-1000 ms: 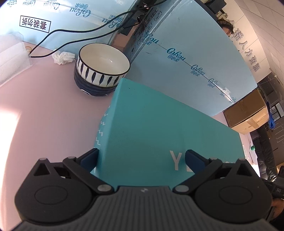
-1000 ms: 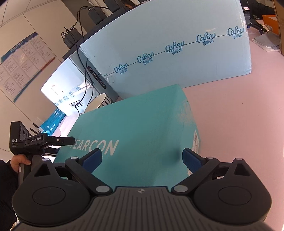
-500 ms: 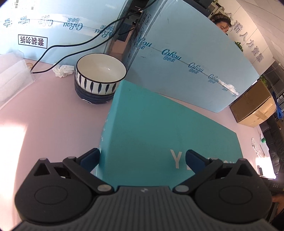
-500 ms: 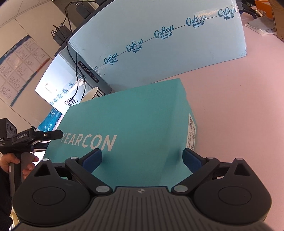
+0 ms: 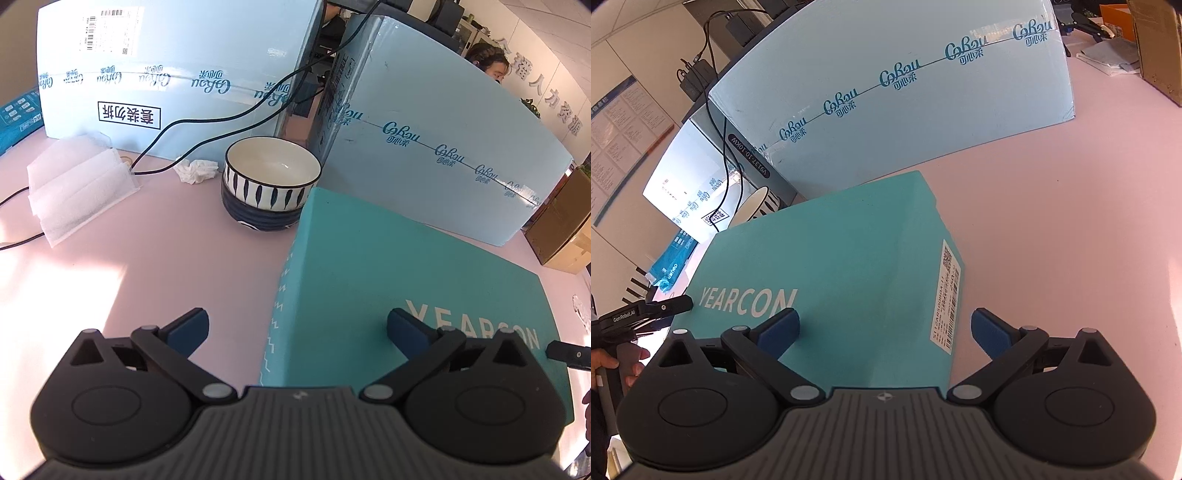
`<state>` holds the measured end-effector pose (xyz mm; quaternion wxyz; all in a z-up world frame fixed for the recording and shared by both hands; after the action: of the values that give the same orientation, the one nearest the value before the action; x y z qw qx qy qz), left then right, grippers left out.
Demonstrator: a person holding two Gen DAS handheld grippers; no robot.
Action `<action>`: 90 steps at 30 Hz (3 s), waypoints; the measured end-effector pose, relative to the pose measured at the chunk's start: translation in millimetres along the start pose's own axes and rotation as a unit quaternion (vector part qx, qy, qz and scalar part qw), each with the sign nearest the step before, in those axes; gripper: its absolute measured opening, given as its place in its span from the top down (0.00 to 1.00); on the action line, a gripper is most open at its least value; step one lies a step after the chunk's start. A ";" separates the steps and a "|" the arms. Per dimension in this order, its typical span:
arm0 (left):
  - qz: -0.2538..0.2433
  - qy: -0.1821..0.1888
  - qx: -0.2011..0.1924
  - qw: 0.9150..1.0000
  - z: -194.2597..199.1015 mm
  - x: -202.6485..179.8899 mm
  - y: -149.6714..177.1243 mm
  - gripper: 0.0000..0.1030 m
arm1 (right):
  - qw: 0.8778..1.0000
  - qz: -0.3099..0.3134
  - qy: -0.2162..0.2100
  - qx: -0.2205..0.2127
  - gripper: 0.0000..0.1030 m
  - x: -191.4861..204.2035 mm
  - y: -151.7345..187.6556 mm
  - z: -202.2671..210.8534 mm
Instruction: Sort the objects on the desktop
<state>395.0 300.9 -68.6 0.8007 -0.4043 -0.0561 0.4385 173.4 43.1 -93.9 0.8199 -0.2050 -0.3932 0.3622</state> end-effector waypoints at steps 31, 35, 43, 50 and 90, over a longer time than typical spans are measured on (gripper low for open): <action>0.025 -0.021 -0.202 0.979 31.4 -73.7 -47.5 0.00 | 0.996 -0.021 0.025 -0.084 0.00 -1.4 -29.7 56.1; 0.026 -0.007 -0.216 0.976 27.6 -93.0 -52.0 0.00 | 0.994 -0.021 0.039 -0.098 0.00 -8.1 -36.5 66.6; 0.033 -0.048 -0.228 0.972 43.8 -117.2 -27.4 0.00 | 0.995 0.027 0.020 -0.091 0.00 -4.9 -48.0 66.7; 0.043 -0.099 -0.247 0.963 69.1 -152.5 1.5 0.00 | 0.996 0.068 0.002 -0.063 0.00 -16.2 -51.8 72.3; -0.011 -0.159 -0.273 0.949 56.8 -305.5 81.1 0.00 | 0.964 0.120 0.115 -0.207 0.00 -102.2 -52.6 132.3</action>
<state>130.4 129.9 -6.3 0.6448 -0.5322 -0.3044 0.4564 47.4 -61.6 -31.7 0.7497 -0.4563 -0.3354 0.3426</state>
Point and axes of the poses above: each gripper's, at about its wrist camera, not at the fingertips, and z roughly against the way its jaws point, x to its left, y to its underside, the point moved 10 cm from there along -z, roughly the way its jaws point, and after that the axes turned 4 degrees about -x, right-handed, at the moved point
